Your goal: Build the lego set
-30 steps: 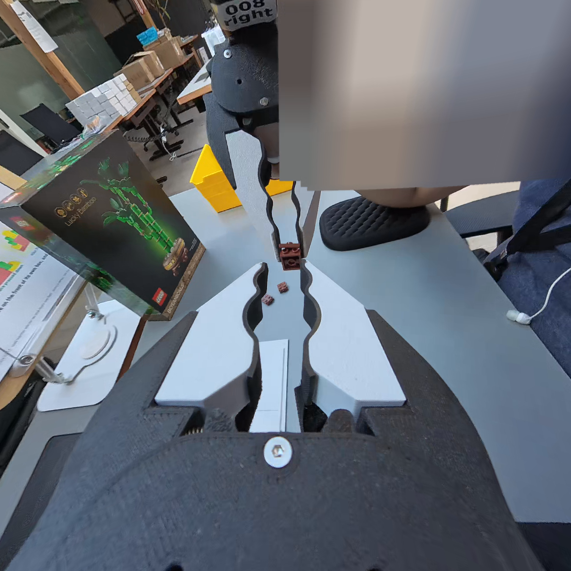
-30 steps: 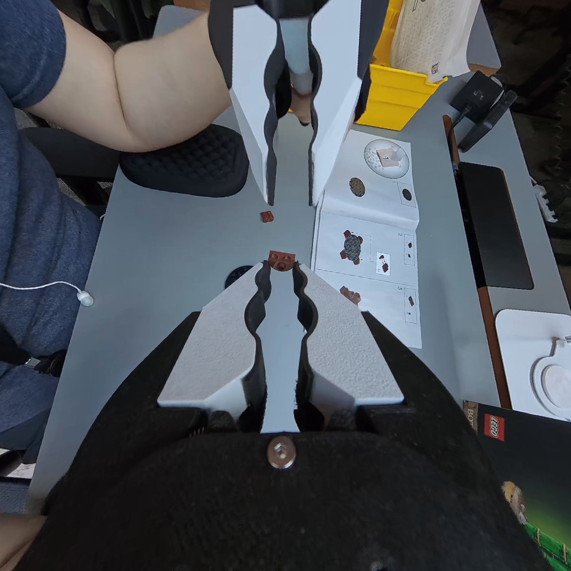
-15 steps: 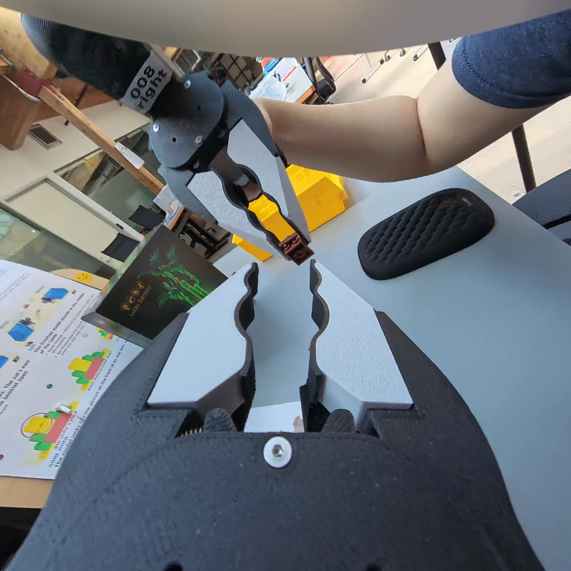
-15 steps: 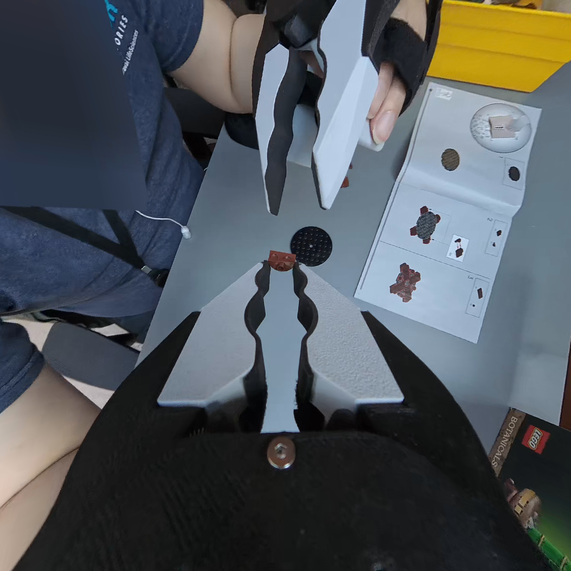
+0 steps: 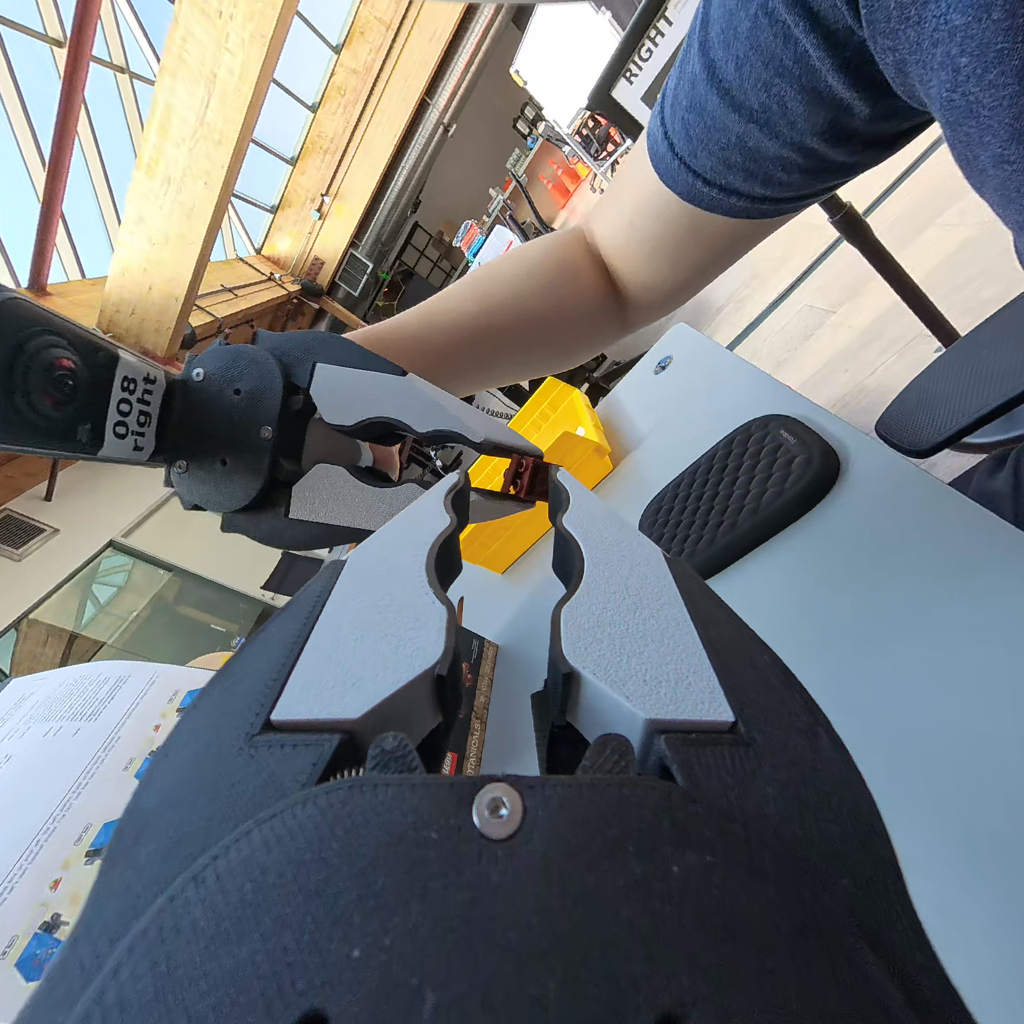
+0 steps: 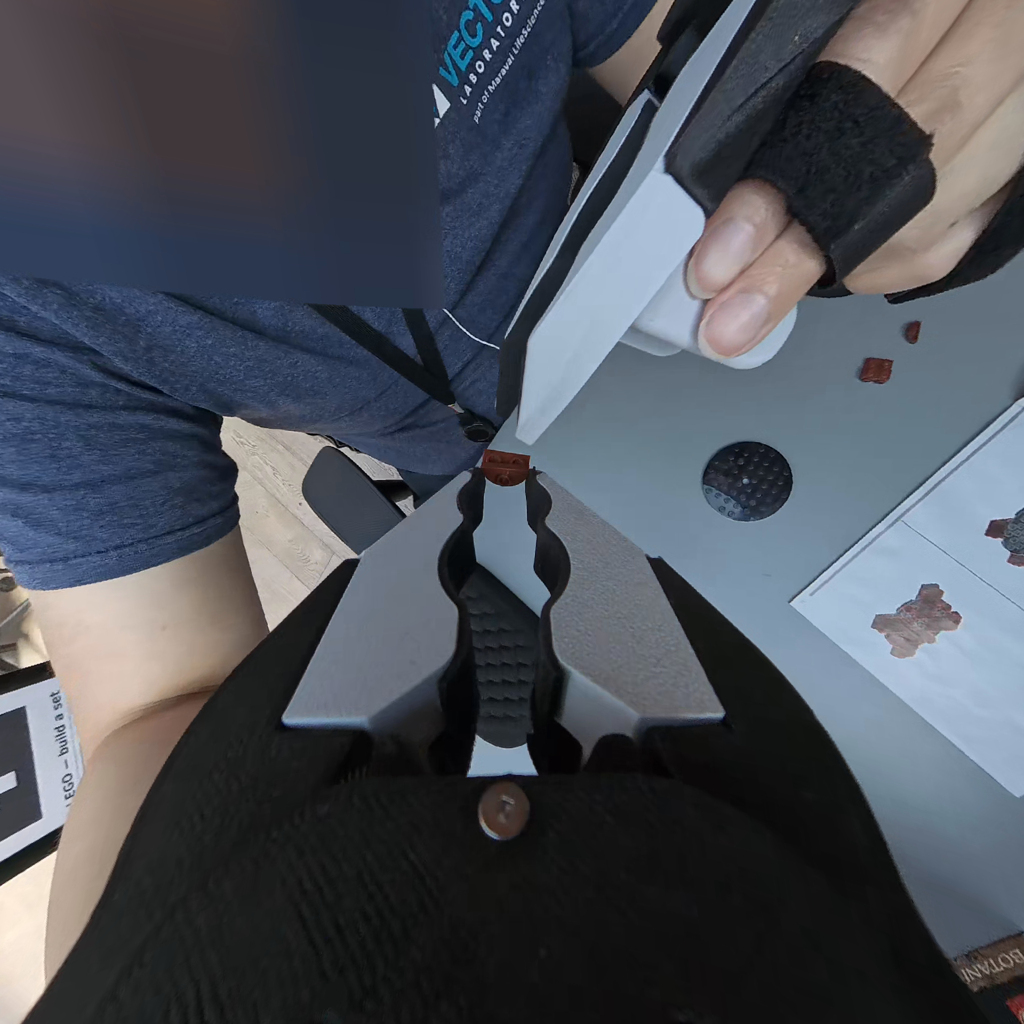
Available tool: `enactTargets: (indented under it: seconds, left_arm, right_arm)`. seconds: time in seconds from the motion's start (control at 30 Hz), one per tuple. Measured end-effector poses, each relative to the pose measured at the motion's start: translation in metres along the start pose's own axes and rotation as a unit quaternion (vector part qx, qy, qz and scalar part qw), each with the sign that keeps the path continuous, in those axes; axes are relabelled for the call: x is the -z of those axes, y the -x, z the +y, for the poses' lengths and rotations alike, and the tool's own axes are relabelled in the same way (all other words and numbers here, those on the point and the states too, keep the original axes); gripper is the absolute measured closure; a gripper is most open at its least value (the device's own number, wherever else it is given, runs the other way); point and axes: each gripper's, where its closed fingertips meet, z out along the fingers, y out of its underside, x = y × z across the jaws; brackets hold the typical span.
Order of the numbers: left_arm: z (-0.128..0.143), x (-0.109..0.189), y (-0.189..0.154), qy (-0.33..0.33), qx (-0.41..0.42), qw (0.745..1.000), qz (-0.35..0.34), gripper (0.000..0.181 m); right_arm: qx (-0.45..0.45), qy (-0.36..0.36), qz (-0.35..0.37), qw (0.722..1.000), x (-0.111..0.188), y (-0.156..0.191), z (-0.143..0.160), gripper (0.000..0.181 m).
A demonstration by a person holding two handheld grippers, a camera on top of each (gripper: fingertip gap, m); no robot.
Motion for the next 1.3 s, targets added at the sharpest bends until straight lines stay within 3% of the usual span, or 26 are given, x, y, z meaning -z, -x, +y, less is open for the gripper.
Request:
enactTargets:
  seconds: [0.27,0.7,1.3]
  left_arm:
    - [-0.002,0.0,-0.006,0.016,-0.022,1.0,0.008,0.159]
    - [0.009,-0.001,-0.015,0.043,-0.026,0.998,0.038,0.17]
    - [0.005,0.002,0.0,0.029,-0.048,0.998,-0.008,0.176]
  right_arm:
    - [-0.029,0.011,-0.052,0.998,-0.004,0.001,-0.011,0.166]
    - [-0.042,0.04,-0.071,0.996,-0.011,-0.004,-0.007,0.166]
    - [-0.035,0.021,-0.053,0.998,0.003,-0.004,-0.011,0.166]
